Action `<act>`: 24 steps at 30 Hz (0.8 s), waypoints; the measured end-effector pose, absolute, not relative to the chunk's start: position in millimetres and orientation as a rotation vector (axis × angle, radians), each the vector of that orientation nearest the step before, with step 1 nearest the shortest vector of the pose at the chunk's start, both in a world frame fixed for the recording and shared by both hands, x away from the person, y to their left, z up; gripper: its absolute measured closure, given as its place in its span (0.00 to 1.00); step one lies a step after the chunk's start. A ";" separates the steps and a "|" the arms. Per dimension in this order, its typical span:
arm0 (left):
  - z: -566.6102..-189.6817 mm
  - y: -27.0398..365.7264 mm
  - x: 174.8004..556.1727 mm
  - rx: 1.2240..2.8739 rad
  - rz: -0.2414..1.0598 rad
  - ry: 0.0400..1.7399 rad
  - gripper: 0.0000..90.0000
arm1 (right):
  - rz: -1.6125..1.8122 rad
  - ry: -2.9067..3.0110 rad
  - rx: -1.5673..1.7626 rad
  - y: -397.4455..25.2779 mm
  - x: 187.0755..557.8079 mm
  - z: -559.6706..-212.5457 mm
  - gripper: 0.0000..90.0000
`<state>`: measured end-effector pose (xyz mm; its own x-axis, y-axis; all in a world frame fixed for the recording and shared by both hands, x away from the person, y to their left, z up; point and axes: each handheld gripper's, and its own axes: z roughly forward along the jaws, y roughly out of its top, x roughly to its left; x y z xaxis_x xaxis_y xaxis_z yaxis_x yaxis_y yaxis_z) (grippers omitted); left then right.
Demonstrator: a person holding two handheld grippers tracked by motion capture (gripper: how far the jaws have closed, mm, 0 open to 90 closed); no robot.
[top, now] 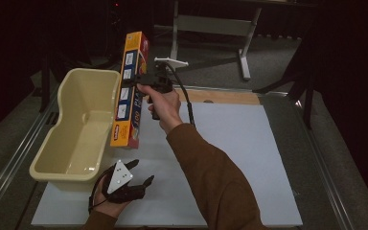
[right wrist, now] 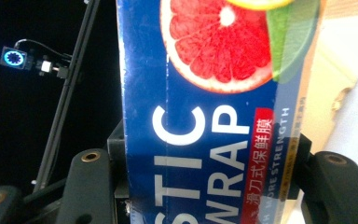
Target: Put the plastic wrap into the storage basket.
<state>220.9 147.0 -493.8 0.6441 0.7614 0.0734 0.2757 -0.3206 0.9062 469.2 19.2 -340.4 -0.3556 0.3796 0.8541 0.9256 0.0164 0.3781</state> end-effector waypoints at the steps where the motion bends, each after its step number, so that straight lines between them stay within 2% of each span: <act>1: -493.8 147.1 220.9 1.884 0.623 0.820 0.31 | -1.332 -1.761 -1.333 21.7 468.8 -341.7 0.45; 24: -493.4 148.8 217.6 1.875 0.635 0.820 0.31 | -1.334 -1.724 -1.343 68.6 456.0 -345.6 0.45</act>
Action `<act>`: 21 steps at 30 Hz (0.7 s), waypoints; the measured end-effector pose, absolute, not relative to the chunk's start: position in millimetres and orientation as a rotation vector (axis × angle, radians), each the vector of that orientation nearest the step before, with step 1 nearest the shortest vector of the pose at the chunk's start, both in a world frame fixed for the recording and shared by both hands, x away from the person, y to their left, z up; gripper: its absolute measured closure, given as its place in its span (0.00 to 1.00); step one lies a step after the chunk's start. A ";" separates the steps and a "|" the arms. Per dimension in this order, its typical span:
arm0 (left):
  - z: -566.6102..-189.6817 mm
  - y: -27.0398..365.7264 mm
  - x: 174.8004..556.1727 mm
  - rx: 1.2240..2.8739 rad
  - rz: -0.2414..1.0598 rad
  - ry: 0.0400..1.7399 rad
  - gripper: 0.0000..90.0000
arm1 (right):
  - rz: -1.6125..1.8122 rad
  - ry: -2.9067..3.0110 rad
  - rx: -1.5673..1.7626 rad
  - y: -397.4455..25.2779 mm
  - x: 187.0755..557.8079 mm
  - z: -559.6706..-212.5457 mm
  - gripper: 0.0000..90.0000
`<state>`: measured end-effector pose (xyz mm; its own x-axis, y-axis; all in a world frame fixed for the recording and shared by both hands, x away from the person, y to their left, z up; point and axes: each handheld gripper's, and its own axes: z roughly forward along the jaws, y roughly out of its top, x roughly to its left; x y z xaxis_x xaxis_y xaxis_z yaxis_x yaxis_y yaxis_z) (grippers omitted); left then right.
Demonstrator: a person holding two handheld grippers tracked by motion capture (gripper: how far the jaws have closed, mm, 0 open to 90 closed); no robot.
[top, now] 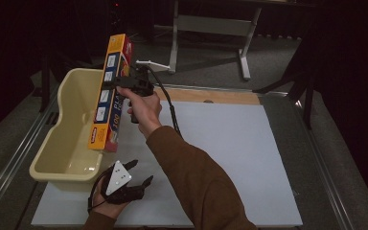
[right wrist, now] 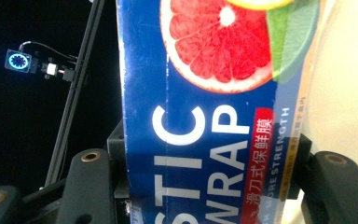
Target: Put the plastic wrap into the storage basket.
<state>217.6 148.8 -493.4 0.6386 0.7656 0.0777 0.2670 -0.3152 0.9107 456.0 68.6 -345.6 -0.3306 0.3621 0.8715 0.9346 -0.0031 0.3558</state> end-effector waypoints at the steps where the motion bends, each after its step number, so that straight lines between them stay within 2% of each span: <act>1: -493.6 148.7 217.6 1.879 0.631 0.818 0.31 | -1.328 -1.718 -1.350 71.6 455.6 -345.0 0.45; 11: -491.9 149.0 215.9 1.865 0.631 0.799 0.31 | -1.322 -1.738 -1.336 88.8 450.0 -342.1 0.45; 21: -490.9 151.6 213.2 1.853 0.641 0.796 0.31 | -1.288 -1.744 -1.344 107.5 443.7 -353.8 0.45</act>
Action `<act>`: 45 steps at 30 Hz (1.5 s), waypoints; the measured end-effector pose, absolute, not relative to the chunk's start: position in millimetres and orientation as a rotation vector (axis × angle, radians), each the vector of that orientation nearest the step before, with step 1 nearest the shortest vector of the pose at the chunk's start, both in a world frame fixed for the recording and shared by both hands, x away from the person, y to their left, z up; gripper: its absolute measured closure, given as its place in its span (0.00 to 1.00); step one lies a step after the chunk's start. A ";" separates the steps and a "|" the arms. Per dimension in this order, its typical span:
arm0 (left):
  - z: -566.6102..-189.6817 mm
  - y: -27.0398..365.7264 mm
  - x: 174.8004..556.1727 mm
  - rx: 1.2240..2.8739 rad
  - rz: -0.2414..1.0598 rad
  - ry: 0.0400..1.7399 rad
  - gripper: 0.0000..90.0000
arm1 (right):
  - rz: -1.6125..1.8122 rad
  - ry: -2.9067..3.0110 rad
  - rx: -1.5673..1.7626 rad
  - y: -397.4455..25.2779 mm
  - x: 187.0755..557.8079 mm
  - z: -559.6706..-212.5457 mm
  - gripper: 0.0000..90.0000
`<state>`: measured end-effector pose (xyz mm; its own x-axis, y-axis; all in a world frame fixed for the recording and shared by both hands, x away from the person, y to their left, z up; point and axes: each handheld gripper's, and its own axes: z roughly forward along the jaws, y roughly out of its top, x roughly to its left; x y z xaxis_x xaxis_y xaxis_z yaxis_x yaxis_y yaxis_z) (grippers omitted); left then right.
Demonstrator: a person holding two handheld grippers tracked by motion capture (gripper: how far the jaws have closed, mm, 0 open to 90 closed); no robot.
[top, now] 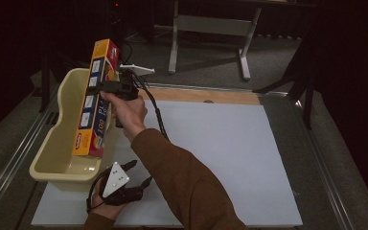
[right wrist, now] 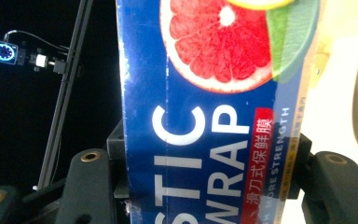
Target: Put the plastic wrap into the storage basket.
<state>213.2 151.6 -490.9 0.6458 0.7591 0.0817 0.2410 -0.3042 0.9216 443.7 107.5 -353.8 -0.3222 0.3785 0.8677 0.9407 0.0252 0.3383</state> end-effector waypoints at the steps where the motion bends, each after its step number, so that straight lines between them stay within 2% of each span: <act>1: -490.9 151.6 213.2 1.853 0.641 0.796 0.31 | -1.288 -1.744 -1.344 107.5 443.7 -353.8 0.45; 34: -490.1 153.0 211.8 1.839 0.655 0.795 0.31 | -1.102 -1.723 -1.477 133.6 428.3 -403.9 0.44; 39: -490.2 152.9 211.8 1.839 0.655 0.797 0.31 | -1.056 -1.747 -1.495 135.3 428.4 -406.4 0.42; 42: -489.8 153.8 212.0 1.836 0.660 0.801 0.31 | -1.013 -1.760 -1.518 133.9 432.0 -406.2 0.34; 45: -490.2 152.6 211.9 1.841 0.659 0.798 0.31 | -0.977 -1.754 -1.535 130.4 435.2 -405.9 0.36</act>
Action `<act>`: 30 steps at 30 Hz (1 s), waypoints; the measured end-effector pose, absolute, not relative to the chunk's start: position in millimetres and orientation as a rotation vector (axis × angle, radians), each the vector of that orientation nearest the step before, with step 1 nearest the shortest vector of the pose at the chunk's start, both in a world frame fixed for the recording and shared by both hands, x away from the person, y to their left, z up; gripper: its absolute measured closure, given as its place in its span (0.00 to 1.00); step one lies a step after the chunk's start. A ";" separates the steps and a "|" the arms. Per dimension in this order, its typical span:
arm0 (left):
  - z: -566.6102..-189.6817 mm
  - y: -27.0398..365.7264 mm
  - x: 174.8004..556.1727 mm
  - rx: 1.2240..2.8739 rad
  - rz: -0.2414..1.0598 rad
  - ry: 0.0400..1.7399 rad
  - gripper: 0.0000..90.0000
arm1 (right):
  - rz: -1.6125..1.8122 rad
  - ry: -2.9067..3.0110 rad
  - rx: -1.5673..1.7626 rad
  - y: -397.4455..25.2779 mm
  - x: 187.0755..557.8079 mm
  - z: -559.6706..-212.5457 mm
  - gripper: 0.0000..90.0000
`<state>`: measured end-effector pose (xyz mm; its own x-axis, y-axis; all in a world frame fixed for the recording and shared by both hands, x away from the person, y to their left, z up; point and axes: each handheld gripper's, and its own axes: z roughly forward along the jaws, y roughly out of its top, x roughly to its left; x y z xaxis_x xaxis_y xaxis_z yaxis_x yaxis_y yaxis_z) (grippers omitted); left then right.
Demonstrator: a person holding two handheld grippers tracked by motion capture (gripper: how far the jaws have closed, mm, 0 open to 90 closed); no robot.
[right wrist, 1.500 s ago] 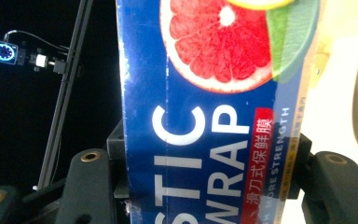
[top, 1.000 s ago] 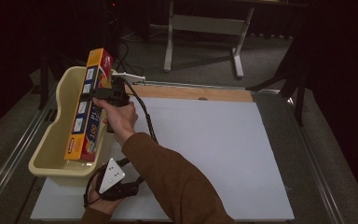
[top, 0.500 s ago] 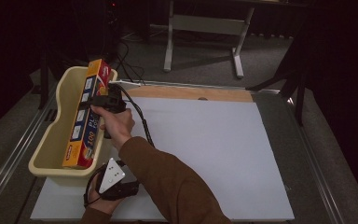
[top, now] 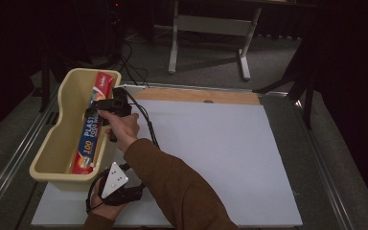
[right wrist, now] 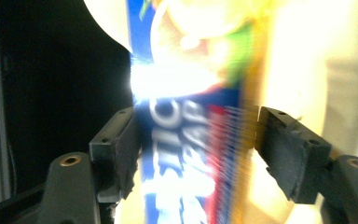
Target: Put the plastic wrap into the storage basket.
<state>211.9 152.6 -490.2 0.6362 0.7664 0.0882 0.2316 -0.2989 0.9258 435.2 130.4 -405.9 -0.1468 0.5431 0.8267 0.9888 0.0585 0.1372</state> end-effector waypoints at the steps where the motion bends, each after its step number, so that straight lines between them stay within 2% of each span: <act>1: -490.1 153.0 212.0 1.836 0.660 0.800 0.31 | -0.995 -1.730 -1.533 128.2 435.3 -404.1 0.36; 6: -490.3 152.2 211.9 1.840 0.659 0.797 0.31 | -0.962 -1.795 -1.518 125.6 434.5 -398.6 0.40; 16: -490.8 151.5 212.8 1.842 0.663 0.802 0.31 | -0.999 -2.033 -1.349 118.4 426.6 -391.3 0.41; 19: -491.2 151.2 213.1 1.843 0.663 0.803 0.31 | -1.053 -2.138 -1.277 114.2 419.8 -384.2 0.40; 22: -491.0 151.0 212.7 1.843 0.664 0.802 0.31 | -1.160 -2.245 -1.166 109.3 415.1 -378.4 0.32; 30: -492.0 149.3 212.0 1.852 0.669 0.801 0.31 | -1.276 -2.376 -1.045 84.9 405.2 -362.3 0.31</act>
<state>212.0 149.3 -492.0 0.6320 0.7688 0.0982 0.2337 -0.3098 0.9216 405.2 84.9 -362.3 -0.7122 0.4754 0.5166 0.6931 0.3597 0.6246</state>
